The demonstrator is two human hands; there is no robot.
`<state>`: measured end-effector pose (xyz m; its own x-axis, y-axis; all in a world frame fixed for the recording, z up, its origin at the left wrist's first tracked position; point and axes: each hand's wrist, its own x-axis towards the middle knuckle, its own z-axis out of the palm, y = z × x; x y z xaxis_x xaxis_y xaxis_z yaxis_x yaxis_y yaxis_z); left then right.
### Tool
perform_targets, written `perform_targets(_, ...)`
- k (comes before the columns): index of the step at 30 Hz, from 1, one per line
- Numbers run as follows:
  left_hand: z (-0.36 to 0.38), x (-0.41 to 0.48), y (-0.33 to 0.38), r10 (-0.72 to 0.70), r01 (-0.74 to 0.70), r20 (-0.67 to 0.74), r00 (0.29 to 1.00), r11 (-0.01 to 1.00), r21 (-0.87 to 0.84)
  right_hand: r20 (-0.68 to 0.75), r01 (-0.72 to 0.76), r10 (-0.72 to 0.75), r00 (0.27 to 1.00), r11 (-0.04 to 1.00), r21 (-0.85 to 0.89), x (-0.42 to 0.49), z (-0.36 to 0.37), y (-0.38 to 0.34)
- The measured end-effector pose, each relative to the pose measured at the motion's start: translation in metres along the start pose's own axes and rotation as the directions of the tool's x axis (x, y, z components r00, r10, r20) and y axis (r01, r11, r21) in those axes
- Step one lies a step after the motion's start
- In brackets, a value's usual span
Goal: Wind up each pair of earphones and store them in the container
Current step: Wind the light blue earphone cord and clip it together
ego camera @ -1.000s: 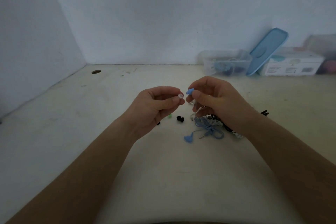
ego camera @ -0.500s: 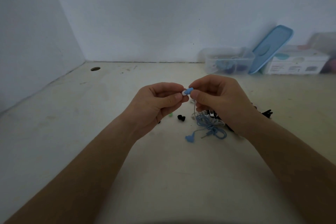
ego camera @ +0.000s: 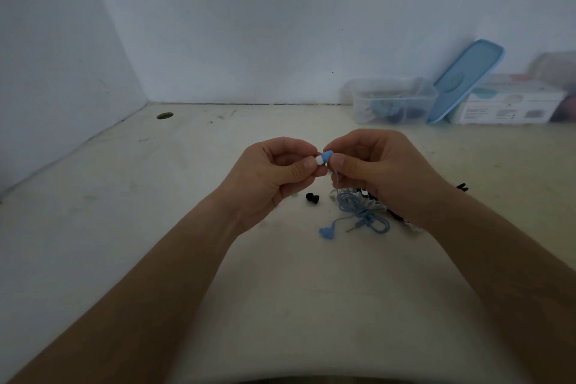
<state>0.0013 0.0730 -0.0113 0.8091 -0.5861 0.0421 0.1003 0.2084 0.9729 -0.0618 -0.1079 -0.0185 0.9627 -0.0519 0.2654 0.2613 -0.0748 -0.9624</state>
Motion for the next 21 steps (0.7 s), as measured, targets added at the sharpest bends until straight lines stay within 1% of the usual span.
perform_targets(4,0.0016,0.0001,-0.0014,0.004,-0.003,0.007,1.000,1.000,-0.016,0.023,0.001,-0.002,1.000,0.999,0.044,-0.0009,-0.0003,0.0001)
perform_targets(11,0.0023,0.0011,-0.0038,0.016,-0.016,-0.032,0.999,1.000,-0.015,-0.015,0.084,-0.085,0.996,0.994,-0.065,-0.0003,0.0015,0.0008)
perform_targets(21,0.0022,0.0021,-0.0048,0.014,-0.015,-0.062,0.998,1.000,-0.011,-0.060,0.157,-0.173,0.983,0.966,-0.206,0.0016,0.0025,0.0040)
